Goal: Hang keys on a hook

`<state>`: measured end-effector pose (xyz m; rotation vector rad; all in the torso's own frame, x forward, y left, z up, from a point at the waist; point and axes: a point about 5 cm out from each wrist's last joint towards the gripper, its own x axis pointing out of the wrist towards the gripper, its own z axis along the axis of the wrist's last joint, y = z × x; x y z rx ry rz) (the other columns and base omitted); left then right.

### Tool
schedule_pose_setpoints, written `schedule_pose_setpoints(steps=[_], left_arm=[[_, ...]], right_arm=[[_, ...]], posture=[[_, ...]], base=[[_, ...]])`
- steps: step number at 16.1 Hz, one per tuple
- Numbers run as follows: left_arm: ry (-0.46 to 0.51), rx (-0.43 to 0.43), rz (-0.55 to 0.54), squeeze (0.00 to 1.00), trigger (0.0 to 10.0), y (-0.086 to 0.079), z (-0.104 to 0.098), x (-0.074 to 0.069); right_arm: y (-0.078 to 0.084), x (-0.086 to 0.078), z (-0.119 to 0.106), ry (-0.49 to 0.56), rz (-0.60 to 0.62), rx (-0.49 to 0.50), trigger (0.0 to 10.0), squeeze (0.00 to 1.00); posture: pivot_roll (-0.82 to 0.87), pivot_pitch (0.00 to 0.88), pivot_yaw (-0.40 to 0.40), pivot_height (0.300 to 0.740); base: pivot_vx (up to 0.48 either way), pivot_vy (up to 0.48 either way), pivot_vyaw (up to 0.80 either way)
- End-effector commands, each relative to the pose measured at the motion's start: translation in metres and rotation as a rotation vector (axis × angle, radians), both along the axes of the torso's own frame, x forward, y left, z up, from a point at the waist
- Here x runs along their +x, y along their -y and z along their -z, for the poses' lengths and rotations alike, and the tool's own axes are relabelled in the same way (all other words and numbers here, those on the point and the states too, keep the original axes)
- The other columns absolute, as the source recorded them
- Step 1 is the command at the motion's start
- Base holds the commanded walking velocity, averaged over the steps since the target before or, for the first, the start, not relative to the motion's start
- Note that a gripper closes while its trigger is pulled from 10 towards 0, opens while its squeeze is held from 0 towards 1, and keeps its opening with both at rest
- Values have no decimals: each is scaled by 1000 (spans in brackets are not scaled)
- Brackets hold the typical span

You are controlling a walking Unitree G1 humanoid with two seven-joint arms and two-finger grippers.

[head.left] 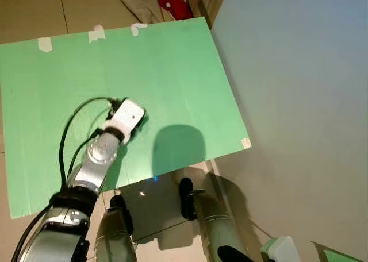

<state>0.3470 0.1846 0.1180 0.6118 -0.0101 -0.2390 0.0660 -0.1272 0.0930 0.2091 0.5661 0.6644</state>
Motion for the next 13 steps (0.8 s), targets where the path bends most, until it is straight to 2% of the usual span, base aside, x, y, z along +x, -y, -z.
schedule_pose_setpoints(steps=[1, 5, 9, 13], left_arm=[[-61, -3, 14, 0, 10000, 3, 13, -4], [-131, -5, 33, 0, 10000, 10, 24, 2], [-202, 7, -36, 0, 10000, 3, 41, 1], [-191, 34, -46, 0, 10000, 1, 41, 3]], right_arm=[[3, -9, 7, -60, 3, -16, 10000, 0], [5, -10, 5, -62, 6, -21, 10000, 0], [8, -17, 3, -81, 15, -30, 10000, 0], [7, -17, 2, -81, 15, -26, 10000, 0]], posture=[[-403, 440, -153, 722], [-421, 432, -152, 722], [-441, 445, -164, 722], [-442, 450, -169, 722]], base=[[0, 0, 0], [0, 0, 0], [0, 0, 0], [0, 0, 0]])
